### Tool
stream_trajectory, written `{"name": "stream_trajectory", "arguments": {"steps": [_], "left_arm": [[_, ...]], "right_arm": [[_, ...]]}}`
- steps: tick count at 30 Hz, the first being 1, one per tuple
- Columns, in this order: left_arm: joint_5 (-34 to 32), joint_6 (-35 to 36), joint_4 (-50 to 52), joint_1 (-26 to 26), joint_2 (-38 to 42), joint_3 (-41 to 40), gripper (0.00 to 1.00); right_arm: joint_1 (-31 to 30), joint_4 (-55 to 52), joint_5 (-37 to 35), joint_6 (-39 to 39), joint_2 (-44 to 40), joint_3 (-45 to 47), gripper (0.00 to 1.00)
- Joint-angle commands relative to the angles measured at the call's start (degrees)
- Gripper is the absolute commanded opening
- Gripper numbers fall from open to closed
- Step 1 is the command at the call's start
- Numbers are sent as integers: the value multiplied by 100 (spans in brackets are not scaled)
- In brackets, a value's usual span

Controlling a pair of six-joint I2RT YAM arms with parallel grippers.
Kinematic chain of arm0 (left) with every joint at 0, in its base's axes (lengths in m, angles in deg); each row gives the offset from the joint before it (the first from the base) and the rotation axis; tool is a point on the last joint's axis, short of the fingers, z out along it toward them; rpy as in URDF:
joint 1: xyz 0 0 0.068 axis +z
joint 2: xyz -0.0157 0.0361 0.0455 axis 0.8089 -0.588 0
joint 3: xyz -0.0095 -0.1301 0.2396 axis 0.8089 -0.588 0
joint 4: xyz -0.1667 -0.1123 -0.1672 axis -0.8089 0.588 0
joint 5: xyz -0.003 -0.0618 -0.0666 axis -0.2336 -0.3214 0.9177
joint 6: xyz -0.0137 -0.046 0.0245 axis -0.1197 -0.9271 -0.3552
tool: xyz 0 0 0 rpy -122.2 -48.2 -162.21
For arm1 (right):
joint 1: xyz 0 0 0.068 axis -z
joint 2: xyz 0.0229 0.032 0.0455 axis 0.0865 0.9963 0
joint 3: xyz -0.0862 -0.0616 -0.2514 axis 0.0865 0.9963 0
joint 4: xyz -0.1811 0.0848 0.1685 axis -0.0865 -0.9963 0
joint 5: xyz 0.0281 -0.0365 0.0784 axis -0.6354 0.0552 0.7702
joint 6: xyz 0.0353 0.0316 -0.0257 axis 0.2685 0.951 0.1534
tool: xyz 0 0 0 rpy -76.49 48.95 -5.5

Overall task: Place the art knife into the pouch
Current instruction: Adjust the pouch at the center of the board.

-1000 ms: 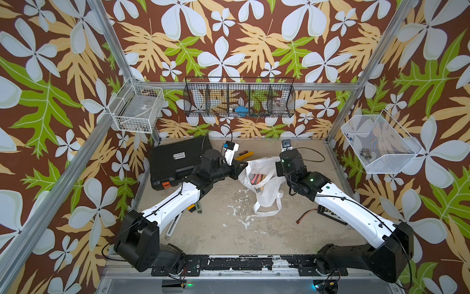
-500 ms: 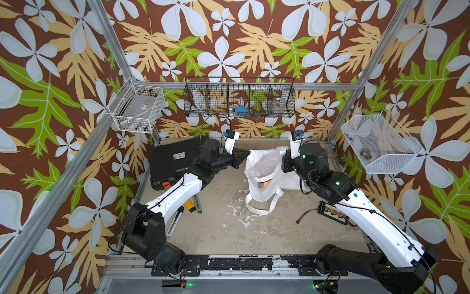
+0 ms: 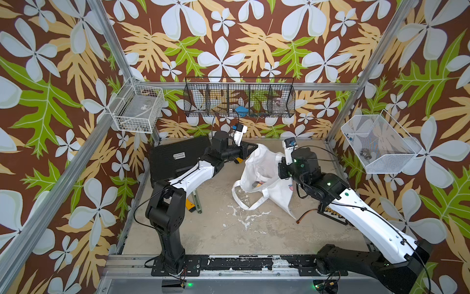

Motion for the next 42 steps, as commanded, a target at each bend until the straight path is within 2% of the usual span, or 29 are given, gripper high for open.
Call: {"name": "stream_trajectory", "arguments": {"steps": [1,5,7,10,14,19,23,26,31,34,38,42], "left_arm": [[25,-74,-276,20,-37,-23,24],[-482,281,396,35,113,208,39],[-793,432,765,54,197,305,50],[-1395,653,1193,68,336,327,99],[-1562,696,1262,177,459,53,100],[-1606,875,1350,191,320,-251,100],[-1717,1124,1351,187,108,-452,100],[-1709,1177,1406,187,-69,-364,99],[-1656,1171,1583,187,-209,-53,88],[-1844,1340,1836,187,-305,200,86],[-2295,1685,2228,187,-527,496,86],[-2654,1912,2498,194,-762,661,86]], "right_arm": [[181,364,-442,216,-23,90,0],[643,408,-865,400,-141,57,0],[822,446,-1124,436,-235,42,0],[1052,509,-1508,435,-425,63,0],[1381,529,-1202,474,-578,202,0],[1405,541,-835,559,-486,451,0],[1417,541,-807,547,-401,489,0],[1500,524,-711,523,-172,218,0],[1579,492,-837,375,518,-705,0],[1622,427,-842,299,855,-1097,0],[1618,319,-857,315,895,-936,0],[1623,348,-670,454,634,-254,0]]}}
